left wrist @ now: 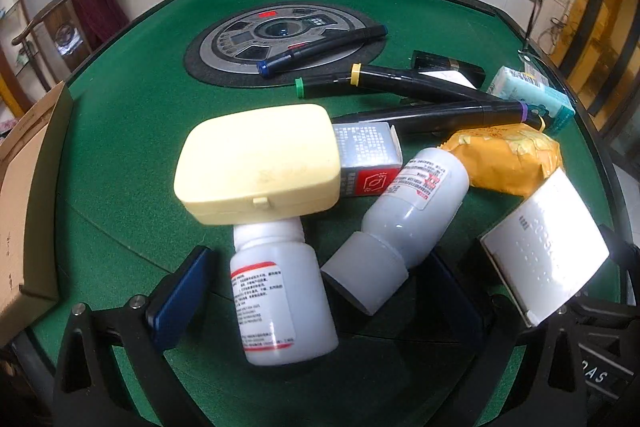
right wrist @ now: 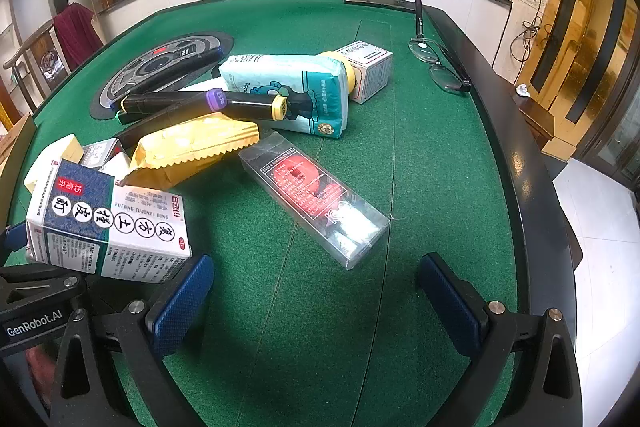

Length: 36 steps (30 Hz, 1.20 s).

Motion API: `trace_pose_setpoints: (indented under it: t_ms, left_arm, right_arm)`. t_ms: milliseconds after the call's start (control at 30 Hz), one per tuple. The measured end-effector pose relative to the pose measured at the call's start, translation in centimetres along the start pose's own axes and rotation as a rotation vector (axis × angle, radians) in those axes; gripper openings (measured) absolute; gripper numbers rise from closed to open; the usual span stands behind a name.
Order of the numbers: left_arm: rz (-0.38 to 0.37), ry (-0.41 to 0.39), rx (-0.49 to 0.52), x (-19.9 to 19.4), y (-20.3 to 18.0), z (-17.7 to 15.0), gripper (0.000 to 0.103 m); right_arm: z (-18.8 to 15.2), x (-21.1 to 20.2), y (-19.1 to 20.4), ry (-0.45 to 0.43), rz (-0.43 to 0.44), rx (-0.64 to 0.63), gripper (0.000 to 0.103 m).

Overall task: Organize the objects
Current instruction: 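Move both tools over the cluttered items toward the cream plastic case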

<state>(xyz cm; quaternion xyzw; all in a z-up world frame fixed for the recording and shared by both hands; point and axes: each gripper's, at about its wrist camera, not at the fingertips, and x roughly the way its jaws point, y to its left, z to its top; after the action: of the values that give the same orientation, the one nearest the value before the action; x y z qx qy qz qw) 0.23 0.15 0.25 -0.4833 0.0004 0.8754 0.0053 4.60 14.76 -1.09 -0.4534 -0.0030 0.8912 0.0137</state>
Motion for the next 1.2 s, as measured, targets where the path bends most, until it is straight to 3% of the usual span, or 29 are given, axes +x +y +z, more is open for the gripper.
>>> trace_pose_setpoints:
  t_ms: [100, 167, 233, 333, 433, 500, 567, 733, 833, 900, 1000, 1100, 1200]
  left_arm:
    - [0.019, -0.001, -0.009, -0.2, 0.0, -0.1, 0.101]
    - [-0.084, -0.03, 0.002, -1.7, 0.7, -0.8, 0.096]
    - [-0.133, -0.101, 0.039, -4.2, 1.7, -1.8, 0.096]
    - [-0.17, -0.138, 0.087, -6.3, 3.6, -3.1, 0.096]
    - [-0.238, -0.169, 0.069, -7.6, 6.0, -4.7, 0.096]
    - [-0.236, -0.183, 0.058, -8.2, 6.8, -5.3, 0.096]
    - [-0.25, -0.19, 0.08, -8.5, 7.1, -5.9, 0.096]
    - [-0.239, -0.157, 0.026, -8.0, 8.2, -6.8, 0.094]
    - [-0.24, -0.142, -0.022, -7.8, 8.8, -6.2, 0.086]
    - [-0.197, -0.133, -0.035, -7.7, 9.0, -5.7, 0.074]
    - [-0.175, -0.118, -0.034, -7.6, 9.1, -5.2, 0.074]
    - [-0.145, -0.139, -0.001, -7.9, 9.4, -4.0, 0.074]
    - [-0.069, -0.174, 0.04, -8.1, 9.8, -1.6, 0.074]
  right_arm:
    - [0.2, 0.3, 0.4, 0.001, -0.028, 0.035, 0.103]
    - [0.4, 0.5, 0.3, 0.015, 0.002, -0.002, 0.102]
    - [0.0, -0.6, -0.2, 0.031, 0.024, -0.008, 0.094]
    - [-1.1, -5.2, -1.2, -0.048, 0.14, -0.054, 0.094]
    - [-1.8, -8.2, -1.1, -0.144, 0.179, -0.106, 0.094]
    - [-1.8, -8.5, -0.5, -0.147, 0.223, -0.141, 0.094]
    - [-1.3, -8.2, 0.2, -0.128, 0.28, -0.142, 0.084]
    - [1.5, -7.5, 2.7, -0.096, 0.34, -0.09, 0.08]
    - [4.4, -7.7, 4.8, -0.178, 0.393, -0.068, 0.08]
    - [4.8, -7.7, 5.6, -0.226, 0.413, -0.077, 0.08]
    - [4.6, -6.0, 5.9, -0.225, 0.544, -0.062, 0.079]
    - [4.0, -5.0, 5.4, -0.238, 0.548, -0.089, 0.078]
    - [4.3, -4.0, 3.3, -0.211, 0.608, 0.022, 0.078]
